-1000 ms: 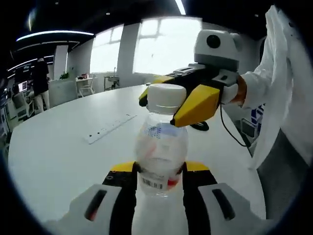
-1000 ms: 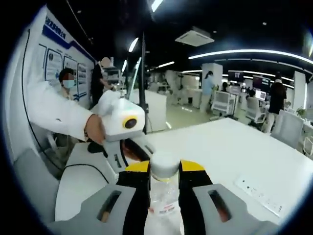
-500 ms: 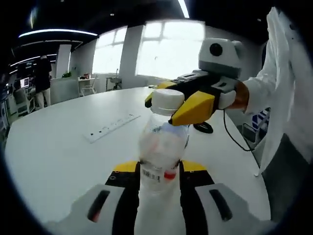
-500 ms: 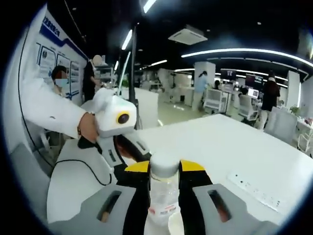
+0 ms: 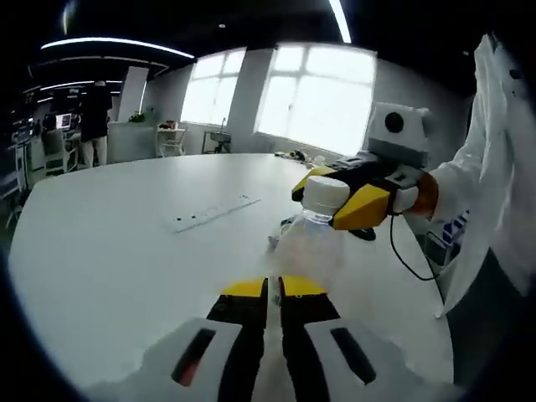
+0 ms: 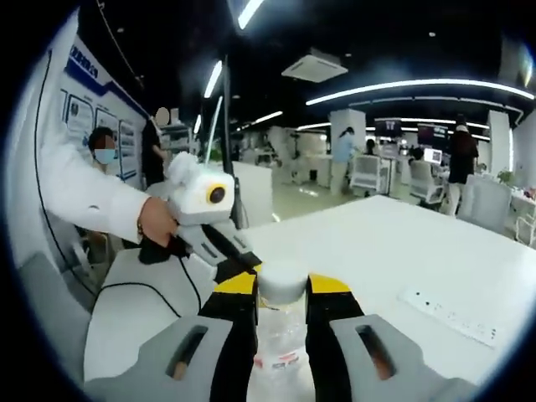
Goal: Arrange the tabletop items into an orderly group along one side of the table until the central work area is clear of visible clutter.
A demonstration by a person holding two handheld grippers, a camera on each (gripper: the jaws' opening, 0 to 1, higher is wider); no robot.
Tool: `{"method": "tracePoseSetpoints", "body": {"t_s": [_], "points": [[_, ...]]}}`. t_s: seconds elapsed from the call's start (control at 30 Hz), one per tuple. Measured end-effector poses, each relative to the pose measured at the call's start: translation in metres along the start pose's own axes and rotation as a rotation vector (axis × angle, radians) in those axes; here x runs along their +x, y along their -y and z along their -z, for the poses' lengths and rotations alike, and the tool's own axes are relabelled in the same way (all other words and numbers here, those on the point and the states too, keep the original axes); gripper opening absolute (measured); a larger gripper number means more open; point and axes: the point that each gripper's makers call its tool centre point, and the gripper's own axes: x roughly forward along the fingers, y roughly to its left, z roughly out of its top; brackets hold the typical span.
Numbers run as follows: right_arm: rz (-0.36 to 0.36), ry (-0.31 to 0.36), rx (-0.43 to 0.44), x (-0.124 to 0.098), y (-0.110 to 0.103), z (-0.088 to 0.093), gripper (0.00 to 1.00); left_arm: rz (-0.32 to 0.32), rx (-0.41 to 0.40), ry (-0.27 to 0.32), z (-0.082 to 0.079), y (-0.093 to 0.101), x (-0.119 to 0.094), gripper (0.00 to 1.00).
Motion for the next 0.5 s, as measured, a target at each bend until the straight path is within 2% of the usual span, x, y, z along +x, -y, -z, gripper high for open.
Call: {"method": "tracePoseSetpoints", "body": {"t_s": [0.13, 0.3, 0.5], "points": [[0.014, -0.003, -0.004, 0.002, 0.006, -0.002, 0.18, -0.016, -0.004, 0.009, -0.004, 0.0, -0.005, 0.09], [0.01, 0.003, -0.075, 0.0, 0.003, 0.0, 0.19, -0.025, -0.033, 0.004, -0.005, 0.004, -0.01, 0.16], [0.013, -0.005, -0.079, -0.002, 0.005, 0.001, 0.2, -0.033, -0.052, 0.008, -0.007, 0.01, -0.013, 0.23]]}}
